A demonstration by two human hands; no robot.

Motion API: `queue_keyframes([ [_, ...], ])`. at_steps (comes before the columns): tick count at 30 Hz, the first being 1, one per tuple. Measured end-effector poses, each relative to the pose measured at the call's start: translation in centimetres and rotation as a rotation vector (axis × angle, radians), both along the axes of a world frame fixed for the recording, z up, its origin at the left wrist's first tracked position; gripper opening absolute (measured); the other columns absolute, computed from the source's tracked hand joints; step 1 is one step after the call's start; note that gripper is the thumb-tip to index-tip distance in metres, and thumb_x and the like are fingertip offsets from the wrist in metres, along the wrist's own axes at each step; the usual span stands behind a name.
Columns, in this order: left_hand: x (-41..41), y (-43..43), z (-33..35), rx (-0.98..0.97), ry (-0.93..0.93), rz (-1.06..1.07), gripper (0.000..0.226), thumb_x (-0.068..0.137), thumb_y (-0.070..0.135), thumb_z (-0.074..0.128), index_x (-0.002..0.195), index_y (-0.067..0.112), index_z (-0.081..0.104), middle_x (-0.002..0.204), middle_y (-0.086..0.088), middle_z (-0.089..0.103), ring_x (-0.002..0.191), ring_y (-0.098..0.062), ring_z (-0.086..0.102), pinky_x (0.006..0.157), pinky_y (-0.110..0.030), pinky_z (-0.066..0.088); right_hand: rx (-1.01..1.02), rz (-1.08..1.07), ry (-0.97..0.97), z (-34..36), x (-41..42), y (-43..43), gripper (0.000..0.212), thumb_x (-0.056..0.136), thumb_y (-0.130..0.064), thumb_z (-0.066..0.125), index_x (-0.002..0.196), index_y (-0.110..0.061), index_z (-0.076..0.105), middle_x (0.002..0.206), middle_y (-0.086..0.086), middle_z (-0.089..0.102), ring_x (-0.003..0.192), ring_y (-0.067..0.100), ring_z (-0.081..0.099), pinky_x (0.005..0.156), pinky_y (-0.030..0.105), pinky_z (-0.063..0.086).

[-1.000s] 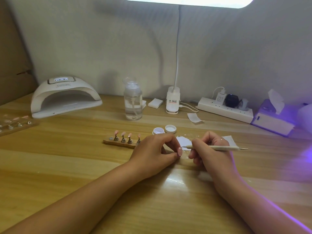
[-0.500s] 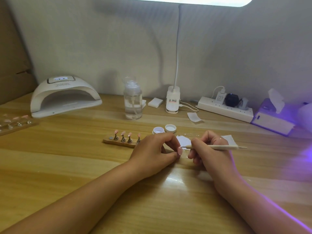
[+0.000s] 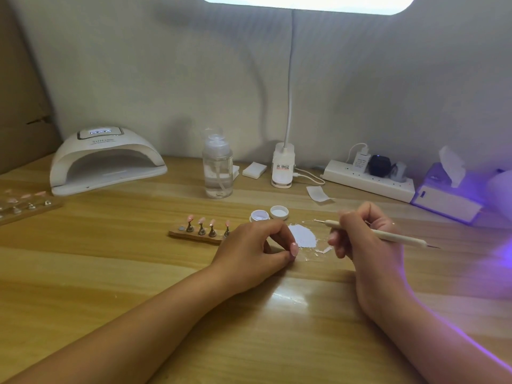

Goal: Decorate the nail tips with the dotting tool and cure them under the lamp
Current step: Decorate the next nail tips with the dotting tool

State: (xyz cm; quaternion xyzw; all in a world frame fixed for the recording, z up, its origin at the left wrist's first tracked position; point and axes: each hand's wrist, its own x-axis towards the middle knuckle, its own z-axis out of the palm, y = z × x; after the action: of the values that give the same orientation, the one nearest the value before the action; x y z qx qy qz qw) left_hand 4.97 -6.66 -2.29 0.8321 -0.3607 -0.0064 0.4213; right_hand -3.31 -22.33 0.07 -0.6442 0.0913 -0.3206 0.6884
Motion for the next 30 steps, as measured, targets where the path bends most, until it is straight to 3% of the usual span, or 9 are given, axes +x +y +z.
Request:
queue_keyframes([
  [4,0.0,0.0,0.0,0.010,-0.001,-0.001,0.020,0.086,0.035,0.071,0.073,0.042,0.058,0.084,0.029,0.066,0.056,0.005,0.056,0.060,-0.024,0.037,-0.041,-0.067,0.022,-0.2,0.2,-0.7,0.037,0.090,-0.006,0.059,0.060,-0.025,0.047,0.048,-0.001,0.056,0.042,0.005,0.044,0.041,0.018,0.036],
  [9,-0.2,0.1,0.0,0.032,-0.025,0.008,0.018,0.087,0.036,0.068,0.074,0.042,0.056,0.082,0.028,0.064,0.061,0.005,0.056,0.060,-0.024,0.035,-0.347,-0.118,0.345,-1.6,0.8,-1.5,0.019,0.078,-0.020,0.065,0.065,-0.016,0.052,0.056,-0.003,0.067,0.046,0.002,0.047,0.053,0.028,0.037],
  [13,-0.2,0.1,0.0,0.058,-0.045,0.026,0.018,0.086,0.038,0.066,0.074,0.043,0.054,0.081,0.031,0.062,0.065,0.007,0.057,0.058,-0.023,0.033,-0.462,-0.055,0.457,-1.9,0.9,-1.4,0.023,0.081,-0.033,0.066,0.071,-0.016,0.053,0.061,-0.003,0.071,0.057,0.010,0.061,0.059,0.033,0.047],
  [18,-0.2,0.0,0.1,0.060,-0.038,0.022,0.018,0.086,0.038,0.067,0.074,0.043,0.055,0.081,0.033,0.061,0.065,0.010,0.057,0.057,-0.022,0.032,-0.467,-0.086,0.455,-1.9,0.9,-1.4,0.016,0.077,-0.025,0.064,0.070,-0.014,0.054,0.061,-0.002,0.071,0.062,0.014,0.063,0.063,0.035,0.050],
  [25,-0.3,0.1,0.2,0.053,-0.014,0.022,0.016,0.085,0.036,0.068,0.075,0.042,0.057,0.083,0.030,0.064,0.064,0.010,0.057,0.059,-0.023,0.033,-0.382,-0.182,0.349,-1.5,0.8,-1.4,0.017,0.078,-0.020,0.065,0.067,-0.013,0.054,0.057,-0.002,0.068,0.046,0.002,0.048,0.051,0.027,0.039],
  [30,-0.4,0.0,0.3,0.064,-0.025,0.032,0.017,0.086,0.038,0.068,0.074,0.042,0.056,0.083,0.030,0.064,0.065,0.008,0.057,0.060,-0.024,0.034,-0.423,-0.113,0.423,-1.5,0.7,-1.2,0.013,0.077,-0.019,0.063,0.069,-0.012,0.055,0.056,-0.002,0.068,0.046,0.006,0.054,0.047,0.026,0.043],
])
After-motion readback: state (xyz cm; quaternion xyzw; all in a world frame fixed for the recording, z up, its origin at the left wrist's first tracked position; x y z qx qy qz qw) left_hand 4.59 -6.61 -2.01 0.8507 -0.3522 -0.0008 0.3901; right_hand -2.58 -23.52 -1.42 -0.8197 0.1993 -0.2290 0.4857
